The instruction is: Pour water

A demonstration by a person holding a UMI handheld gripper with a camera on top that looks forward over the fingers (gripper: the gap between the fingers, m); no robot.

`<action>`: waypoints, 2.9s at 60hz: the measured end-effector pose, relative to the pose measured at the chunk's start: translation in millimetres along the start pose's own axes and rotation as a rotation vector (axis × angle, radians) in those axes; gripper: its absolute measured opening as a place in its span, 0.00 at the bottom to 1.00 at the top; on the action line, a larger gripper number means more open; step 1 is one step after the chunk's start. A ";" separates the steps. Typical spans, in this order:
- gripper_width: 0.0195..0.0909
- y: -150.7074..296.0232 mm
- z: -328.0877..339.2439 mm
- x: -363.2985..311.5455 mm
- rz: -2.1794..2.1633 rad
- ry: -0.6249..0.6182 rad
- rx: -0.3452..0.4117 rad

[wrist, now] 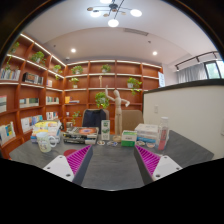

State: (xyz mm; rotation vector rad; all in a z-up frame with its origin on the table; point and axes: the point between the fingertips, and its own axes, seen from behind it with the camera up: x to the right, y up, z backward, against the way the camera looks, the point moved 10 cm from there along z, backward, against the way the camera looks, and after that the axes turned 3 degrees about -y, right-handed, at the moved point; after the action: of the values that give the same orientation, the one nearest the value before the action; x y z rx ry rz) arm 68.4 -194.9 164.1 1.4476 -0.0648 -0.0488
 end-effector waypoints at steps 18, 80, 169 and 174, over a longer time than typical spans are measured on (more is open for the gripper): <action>0.96 -19.0 -62.8 151.0 -0.031 -0.187 0.020; 0.13 -25.6 -189.0 178.7 0.246 -0.141 -0.020; 0.13 41.0 -190.3 -291.4 2.117 -0.045 0.506; 0.13 52.3 -189.3 -273.7 1.867 0.005 0.408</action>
State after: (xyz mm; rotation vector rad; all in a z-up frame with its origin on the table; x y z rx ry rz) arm -190.9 18.8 189.0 1.2760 -1.4289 1.5419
